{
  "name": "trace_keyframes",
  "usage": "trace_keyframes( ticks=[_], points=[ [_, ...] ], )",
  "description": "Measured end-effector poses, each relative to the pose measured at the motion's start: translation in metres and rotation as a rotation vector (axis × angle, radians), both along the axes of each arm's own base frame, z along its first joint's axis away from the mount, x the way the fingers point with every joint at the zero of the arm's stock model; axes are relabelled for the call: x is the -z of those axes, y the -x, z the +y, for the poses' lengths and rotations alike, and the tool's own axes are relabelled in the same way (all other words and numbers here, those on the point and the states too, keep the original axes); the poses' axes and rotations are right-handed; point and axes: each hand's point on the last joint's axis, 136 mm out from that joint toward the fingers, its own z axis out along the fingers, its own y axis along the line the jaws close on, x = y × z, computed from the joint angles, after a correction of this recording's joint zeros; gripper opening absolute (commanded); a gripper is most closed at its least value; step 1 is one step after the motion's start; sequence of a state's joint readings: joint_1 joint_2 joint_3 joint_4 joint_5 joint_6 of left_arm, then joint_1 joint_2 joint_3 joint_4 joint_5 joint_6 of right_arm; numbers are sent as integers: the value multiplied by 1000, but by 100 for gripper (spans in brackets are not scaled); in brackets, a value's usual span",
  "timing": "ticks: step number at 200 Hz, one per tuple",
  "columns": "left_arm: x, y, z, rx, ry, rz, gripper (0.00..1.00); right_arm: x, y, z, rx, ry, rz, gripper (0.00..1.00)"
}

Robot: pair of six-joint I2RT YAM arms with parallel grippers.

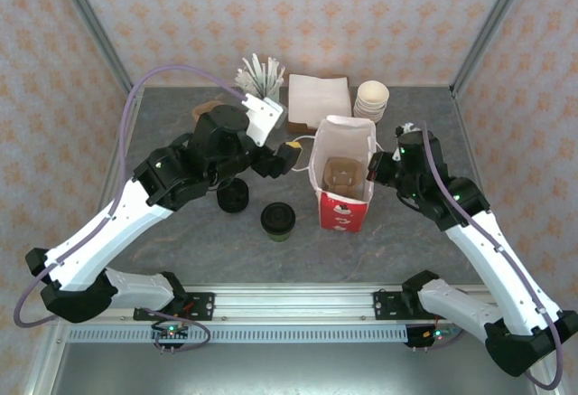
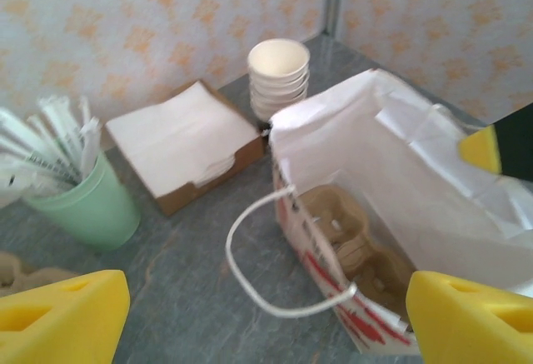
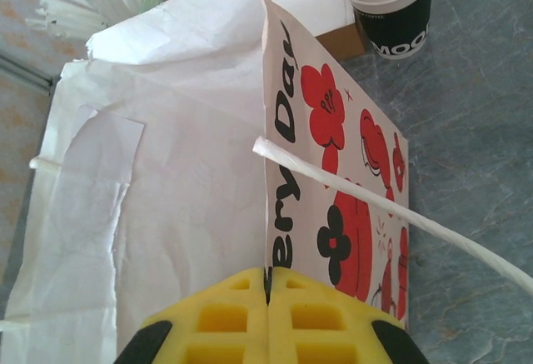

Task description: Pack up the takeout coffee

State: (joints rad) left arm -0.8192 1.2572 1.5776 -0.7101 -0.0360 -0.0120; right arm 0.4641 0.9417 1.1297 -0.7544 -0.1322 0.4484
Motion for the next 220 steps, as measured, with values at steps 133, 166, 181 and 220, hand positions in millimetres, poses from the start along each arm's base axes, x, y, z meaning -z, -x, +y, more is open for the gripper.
trace_keyframes(
  ticks=[133, 166, 181, 220],
  points=[
    [119, 18, 39, -190, -36, 263, 85, 19, 4, -4, 109, -98, 83, 44],
    [135, 27, 40, -208, -27, 303, 85, -6, 7, -9, 57, -3, 45, 53],
    [149, 39, 32, -179, -51, 325, 85, -26, 6, -11, 31, 28, 0, 56],
    [186, 62, 19, -146, -127, 366, 92, -41, 0, -15, -13, 129, -58, 58]
  ],
)
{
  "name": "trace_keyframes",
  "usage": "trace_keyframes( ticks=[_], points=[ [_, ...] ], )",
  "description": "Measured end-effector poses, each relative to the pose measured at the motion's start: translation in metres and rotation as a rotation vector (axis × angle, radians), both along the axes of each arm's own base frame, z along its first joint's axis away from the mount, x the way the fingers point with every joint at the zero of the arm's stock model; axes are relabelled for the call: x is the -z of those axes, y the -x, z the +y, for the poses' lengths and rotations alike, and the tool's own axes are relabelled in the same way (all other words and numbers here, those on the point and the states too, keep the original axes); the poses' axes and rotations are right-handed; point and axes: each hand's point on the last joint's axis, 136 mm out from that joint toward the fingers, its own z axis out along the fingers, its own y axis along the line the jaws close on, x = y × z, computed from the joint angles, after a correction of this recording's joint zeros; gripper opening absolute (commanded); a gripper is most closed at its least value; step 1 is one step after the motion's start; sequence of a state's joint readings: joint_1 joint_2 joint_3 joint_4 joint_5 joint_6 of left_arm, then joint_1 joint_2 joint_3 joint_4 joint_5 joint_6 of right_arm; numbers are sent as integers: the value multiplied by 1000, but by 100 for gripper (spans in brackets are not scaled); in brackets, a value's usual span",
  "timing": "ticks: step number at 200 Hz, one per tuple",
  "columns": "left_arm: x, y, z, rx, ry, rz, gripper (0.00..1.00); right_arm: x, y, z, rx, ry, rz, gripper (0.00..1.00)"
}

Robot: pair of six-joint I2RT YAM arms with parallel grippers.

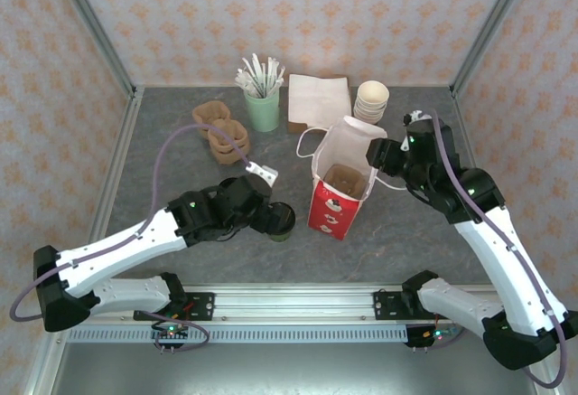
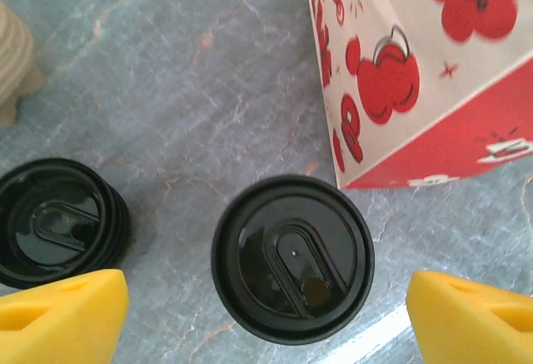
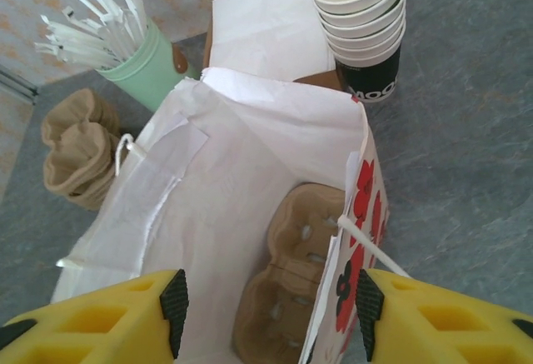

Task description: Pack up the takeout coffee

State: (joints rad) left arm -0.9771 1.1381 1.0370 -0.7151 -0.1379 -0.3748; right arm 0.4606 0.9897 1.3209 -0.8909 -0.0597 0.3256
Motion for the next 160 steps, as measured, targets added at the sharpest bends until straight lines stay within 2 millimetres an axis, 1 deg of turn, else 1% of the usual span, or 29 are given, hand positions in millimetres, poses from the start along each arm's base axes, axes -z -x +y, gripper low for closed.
trace_keyframes(
  ticks=[18, 40, 67, 91, 112, 131, 160],
  points=[
    [12, 6, -6, 8, -30, 8, 100, 4, -6, -5, 0, 27, 11, 57],
    [27, 13, -15, 25, -49, 23, 100, 10, -15, -19, 30, 30, 32, 57],
    [41, 10, -18, -7, -76, 42, 99, 17, -25, -29, 47, 29, 59, 56],
    [50, 9, -19, -43, -70, 56, 100, 23, -34, -31, 44, 21, 84, 56],
    [58, 8, -15, -79, -70, 64, 100, 26, -39, -35, 50, 5, 99, 56],
    [63, 8, -13, -104, -69, 70, 98, 25, -40, -36, 49, -10, 97, 56],
    [65, 4, -11, -138, -69, 61, 95, 23, -41, -32, 32, -26, 91, 56]
  ],
)
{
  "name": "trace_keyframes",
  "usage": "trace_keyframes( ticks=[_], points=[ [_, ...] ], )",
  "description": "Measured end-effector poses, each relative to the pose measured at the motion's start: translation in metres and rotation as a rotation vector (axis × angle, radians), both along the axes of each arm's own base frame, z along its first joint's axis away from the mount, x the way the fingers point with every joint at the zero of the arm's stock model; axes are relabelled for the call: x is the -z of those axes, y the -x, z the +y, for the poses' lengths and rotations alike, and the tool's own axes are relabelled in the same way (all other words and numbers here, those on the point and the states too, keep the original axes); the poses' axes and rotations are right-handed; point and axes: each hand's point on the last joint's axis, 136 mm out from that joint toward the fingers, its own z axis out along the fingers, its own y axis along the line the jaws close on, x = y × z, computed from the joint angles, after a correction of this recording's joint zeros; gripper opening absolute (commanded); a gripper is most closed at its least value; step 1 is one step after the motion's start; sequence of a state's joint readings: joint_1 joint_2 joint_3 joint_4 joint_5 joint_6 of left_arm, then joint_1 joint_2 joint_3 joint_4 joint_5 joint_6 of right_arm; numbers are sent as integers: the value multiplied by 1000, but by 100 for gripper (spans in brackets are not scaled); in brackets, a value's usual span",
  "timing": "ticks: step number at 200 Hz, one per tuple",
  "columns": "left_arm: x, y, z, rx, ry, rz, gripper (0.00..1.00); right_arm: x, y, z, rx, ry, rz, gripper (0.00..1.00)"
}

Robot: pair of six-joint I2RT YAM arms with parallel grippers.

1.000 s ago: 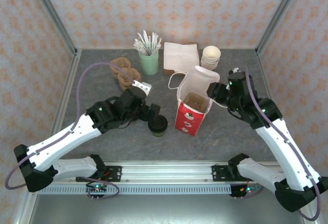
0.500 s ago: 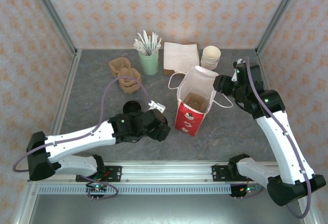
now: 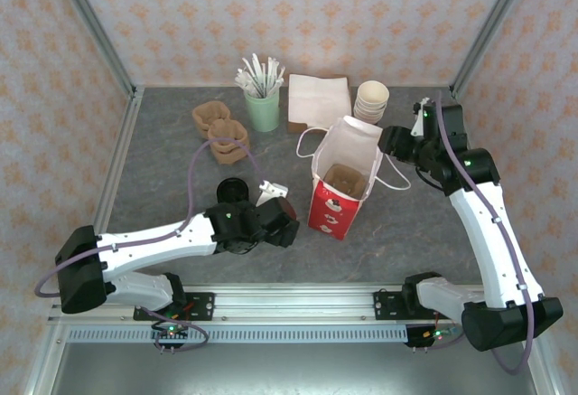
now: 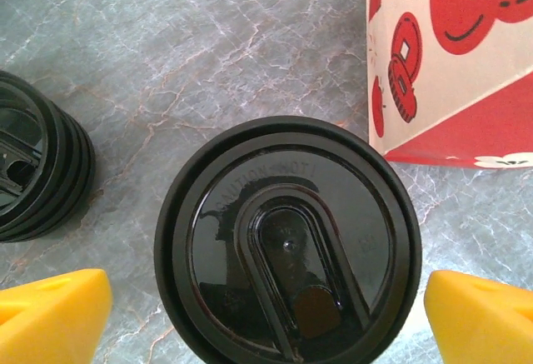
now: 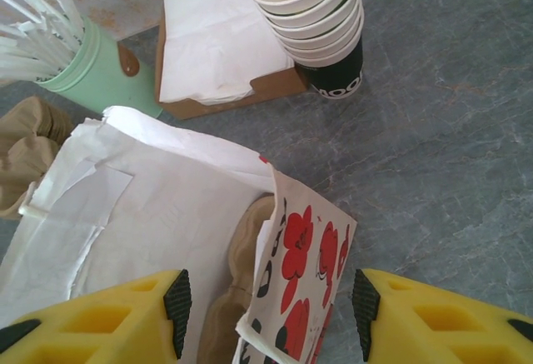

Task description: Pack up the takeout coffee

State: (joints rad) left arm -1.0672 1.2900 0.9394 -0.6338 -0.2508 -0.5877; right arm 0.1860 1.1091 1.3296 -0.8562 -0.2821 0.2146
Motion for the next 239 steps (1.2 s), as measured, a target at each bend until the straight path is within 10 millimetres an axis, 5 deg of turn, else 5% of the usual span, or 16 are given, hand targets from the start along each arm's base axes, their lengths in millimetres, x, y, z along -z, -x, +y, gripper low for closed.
trace_keyframes(
  ticks=[239],
  points=[
    [12, -8, -7, -52, 19, -7, 83, 2, -4, 4, -13, -15, 8, 52]
  ],
)
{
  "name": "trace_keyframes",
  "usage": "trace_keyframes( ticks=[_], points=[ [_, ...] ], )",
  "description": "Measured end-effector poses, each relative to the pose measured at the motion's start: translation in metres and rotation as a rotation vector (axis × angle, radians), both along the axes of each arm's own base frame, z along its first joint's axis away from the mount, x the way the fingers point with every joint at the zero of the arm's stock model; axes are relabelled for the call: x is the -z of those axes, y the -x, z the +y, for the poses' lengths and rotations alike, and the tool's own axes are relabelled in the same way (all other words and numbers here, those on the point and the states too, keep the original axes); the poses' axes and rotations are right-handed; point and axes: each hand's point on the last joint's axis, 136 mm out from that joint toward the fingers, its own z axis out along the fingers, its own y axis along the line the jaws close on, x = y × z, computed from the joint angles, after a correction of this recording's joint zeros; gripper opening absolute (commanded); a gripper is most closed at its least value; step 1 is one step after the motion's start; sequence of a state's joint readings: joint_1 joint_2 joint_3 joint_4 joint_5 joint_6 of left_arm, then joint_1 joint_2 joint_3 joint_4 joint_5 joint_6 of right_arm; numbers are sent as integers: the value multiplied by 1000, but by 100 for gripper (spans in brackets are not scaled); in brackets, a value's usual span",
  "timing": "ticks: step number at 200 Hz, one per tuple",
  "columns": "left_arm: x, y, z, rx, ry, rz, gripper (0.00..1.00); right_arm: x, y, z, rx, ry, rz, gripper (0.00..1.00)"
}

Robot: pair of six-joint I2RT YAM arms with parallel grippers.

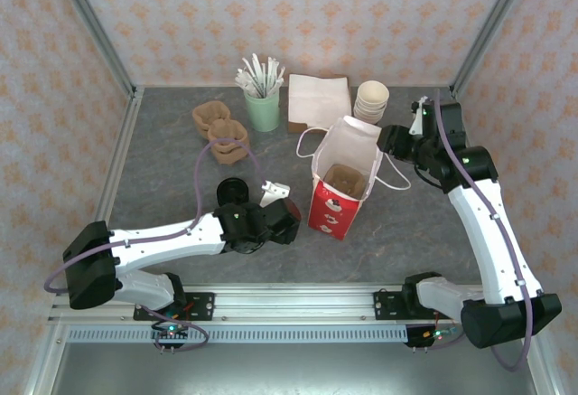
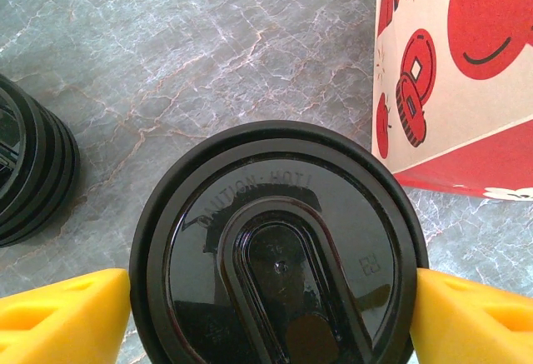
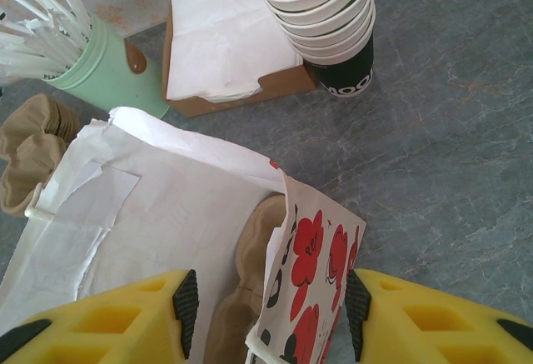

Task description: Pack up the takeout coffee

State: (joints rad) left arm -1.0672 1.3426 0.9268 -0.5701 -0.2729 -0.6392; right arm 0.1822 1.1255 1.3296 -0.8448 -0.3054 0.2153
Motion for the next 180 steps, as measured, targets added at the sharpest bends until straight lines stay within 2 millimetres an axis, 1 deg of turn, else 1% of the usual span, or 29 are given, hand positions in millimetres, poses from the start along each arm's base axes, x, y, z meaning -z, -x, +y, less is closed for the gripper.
trace_keyframes(
  ticks=[15, 62, 89, 139, 154, 180],
  points=[
    [-1, 0, 0, -1, 0, -2, 83, 1, 0, 1, -2, -1, 3, 51],
    [-3, -1, 0, 4, -21, 2, 89, 3, -1, 2, -7, -5, 11, 51],
    [-12, -2, -2, 6, -32, 7, 89, 5, -2, 2, -8, -3, 17, 51],
    [-38, -3, -6, -14, -43, 33, 90, 8, -4, 3, -8, -2, 26, 51],
    [-41, -2, -5, -24, -44, 51, 91, 8, -4, 3, -10, -4, 29, 51],
    [-38, 1, -1, -42, -46, 107, 94, 8, -4, 4, -14, -6, 30, 51]
  ],
)
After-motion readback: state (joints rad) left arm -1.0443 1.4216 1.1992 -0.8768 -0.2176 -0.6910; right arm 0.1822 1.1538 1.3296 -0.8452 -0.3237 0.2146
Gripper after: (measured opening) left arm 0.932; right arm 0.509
